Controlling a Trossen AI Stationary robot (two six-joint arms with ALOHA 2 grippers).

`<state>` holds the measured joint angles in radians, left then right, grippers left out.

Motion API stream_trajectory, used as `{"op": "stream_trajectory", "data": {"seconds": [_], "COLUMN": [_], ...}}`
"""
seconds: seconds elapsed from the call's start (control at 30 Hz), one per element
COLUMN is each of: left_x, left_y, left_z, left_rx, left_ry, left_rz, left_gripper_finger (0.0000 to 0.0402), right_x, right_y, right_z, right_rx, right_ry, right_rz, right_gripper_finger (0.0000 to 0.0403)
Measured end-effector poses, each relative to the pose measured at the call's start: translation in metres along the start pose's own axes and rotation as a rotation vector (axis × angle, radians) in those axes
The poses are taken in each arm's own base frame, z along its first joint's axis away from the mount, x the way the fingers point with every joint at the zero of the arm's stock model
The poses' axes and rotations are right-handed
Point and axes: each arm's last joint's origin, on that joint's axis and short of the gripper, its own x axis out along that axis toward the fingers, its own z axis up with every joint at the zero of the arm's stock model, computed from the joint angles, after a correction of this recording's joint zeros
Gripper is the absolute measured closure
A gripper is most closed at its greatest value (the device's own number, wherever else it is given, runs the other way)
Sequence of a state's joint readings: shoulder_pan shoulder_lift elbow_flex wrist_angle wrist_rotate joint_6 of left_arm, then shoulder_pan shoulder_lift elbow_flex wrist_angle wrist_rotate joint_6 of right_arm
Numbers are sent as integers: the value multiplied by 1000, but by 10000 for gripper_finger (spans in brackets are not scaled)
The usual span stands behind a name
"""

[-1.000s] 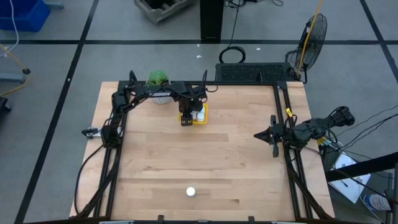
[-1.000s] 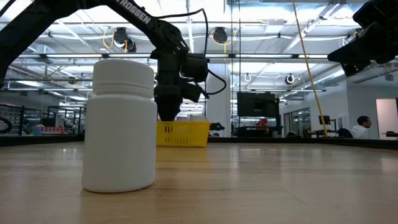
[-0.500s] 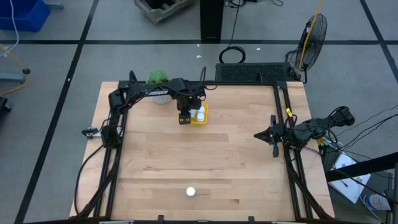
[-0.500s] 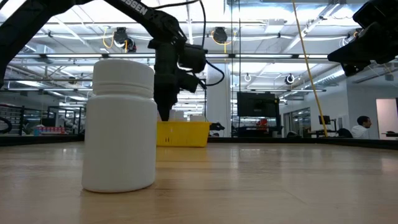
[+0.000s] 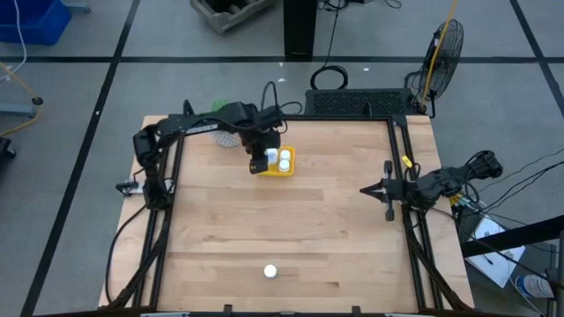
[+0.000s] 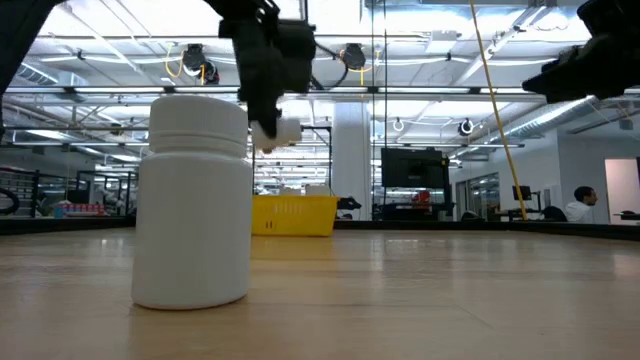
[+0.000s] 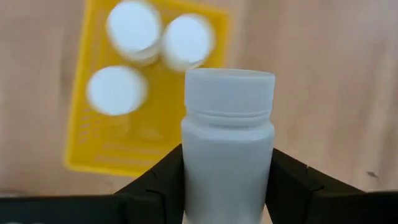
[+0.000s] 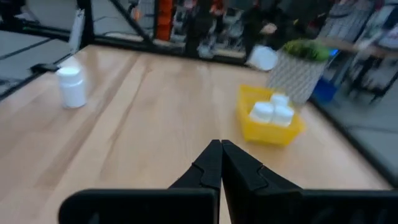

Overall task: Pick and place pill bottles into a basket
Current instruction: Put the top white pill bottle into the yellow basket

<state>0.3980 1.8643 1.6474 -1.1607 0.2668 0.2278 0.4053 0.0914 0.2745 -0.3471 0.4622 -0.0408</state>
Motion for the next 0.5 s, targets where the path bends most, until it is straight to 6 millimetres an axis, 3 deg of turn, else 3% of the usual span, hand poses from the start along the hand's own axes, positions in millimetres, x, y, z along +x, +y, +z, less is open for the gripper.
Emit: {"op": "stream_trajectory", "data": {"seconds": [0.3, 0.43, 0.5], "left_x": [-50, -67, -73], "left_y": [-38, -54, -60], "left_z": [-2, -4, -5], "left_rx": [-7, 0, -2], "left_ry": [-241, -320, -350], "left_rz": [-133, -148, -155], "left_gripper_finger": [210, 223, 230], "right_x": [0, -1, -4], "right_y": [-1, -2, -7], "right_z": [5, 26, 40], "right_rx": [-40, 206, 476], "right_ry": [-47, -262, -480], "right_rz": [-13, -20, -77], "right_gripper_finger": [403, 403, 403]}}
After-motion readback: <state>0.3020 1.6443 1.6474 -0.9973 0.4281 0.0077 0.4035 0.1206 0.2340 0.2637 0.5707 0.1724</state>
